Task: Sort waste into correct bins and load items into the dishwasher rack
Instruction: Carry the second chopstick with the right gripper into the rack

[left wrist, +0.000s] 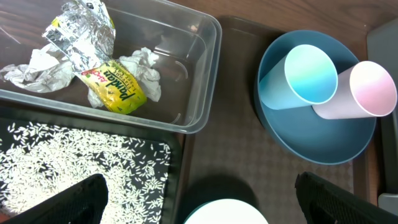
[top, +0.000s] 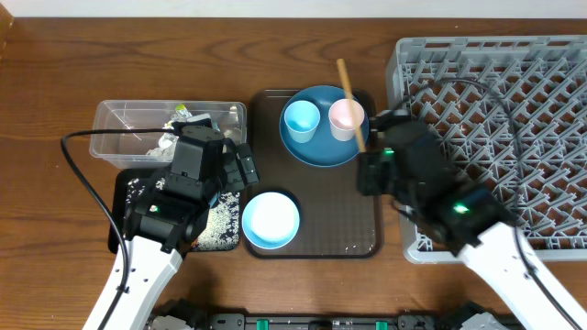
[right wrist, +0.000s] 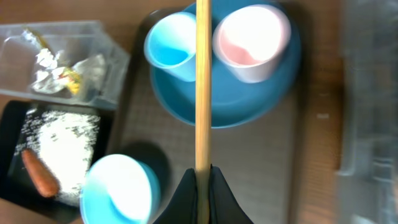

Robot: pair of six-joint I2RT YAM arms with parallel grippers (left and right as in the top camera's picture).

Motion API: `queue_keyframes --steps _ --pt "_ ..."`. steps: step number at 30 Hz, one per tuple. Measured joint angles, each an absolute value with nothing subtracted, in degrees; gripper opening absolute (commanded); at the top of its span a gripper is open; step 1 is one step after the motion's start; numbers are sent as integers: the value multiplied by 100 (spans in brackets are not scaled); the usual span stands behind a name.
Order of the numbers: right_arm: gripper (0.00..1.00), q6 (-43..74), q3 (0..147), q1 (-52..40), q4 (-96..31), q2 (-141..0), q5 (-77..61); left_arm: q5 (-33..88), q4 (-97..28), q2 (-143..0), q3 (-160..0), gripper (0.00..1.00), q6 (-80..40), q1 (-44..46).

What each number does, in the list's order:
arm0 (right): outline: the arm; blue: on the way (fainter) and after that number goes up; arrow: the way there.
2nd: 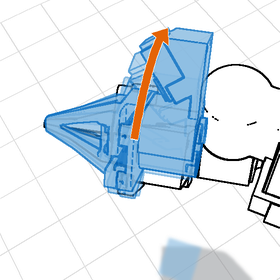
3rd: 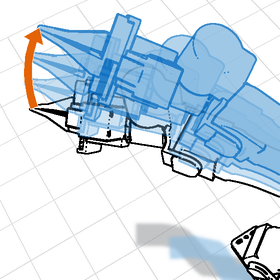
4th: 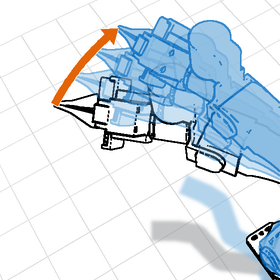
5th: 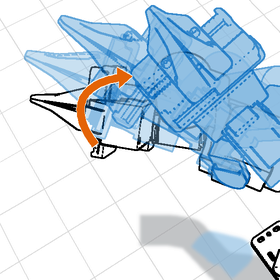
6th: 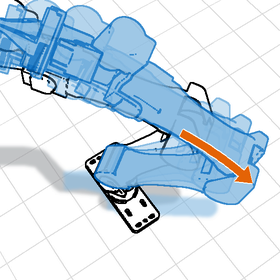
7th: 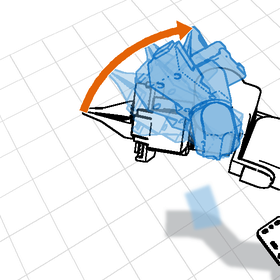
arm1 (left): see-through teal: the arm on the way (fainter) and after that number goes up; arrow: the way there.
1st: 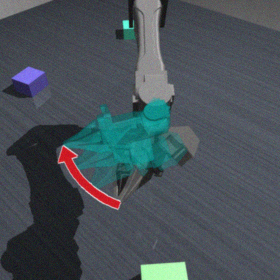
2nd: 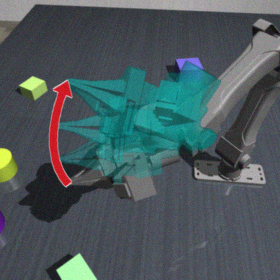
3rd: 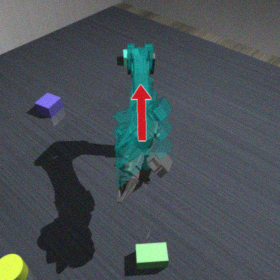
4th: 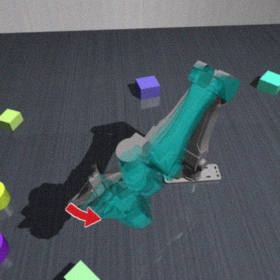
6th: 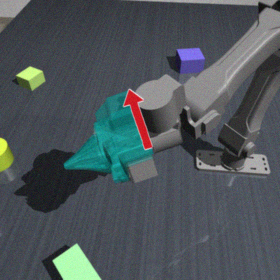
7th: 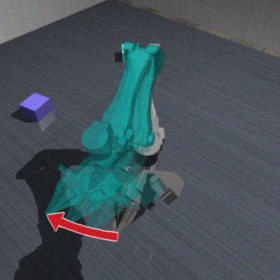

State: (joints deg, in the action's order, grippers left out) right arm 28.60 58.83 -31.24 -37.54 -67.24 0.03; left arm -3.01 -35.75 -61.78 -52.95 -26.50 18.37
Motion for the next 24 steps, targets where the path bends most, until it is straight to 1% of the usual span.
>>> queue_keyframes --steps 6,12,18,24 --pt "1 2097 5894 -2255 -4580 -6160 16 -301 -3575 -6178 -5295 98 -2650 1837" --pt "1 1243 5898 -1509 -5140 -6202 -43 -301 -3575 -6178 -5295 98 -2650 1837" --pt "0 591 5898 -1264 -5363 -6560 -126 -301 -3575 -6178 -5295 98 -2648 1837" --pt "1 427 5898 -1000 -5245 -7192 -158 -301 -3575 -6178 -5295 98 -2650 1837"
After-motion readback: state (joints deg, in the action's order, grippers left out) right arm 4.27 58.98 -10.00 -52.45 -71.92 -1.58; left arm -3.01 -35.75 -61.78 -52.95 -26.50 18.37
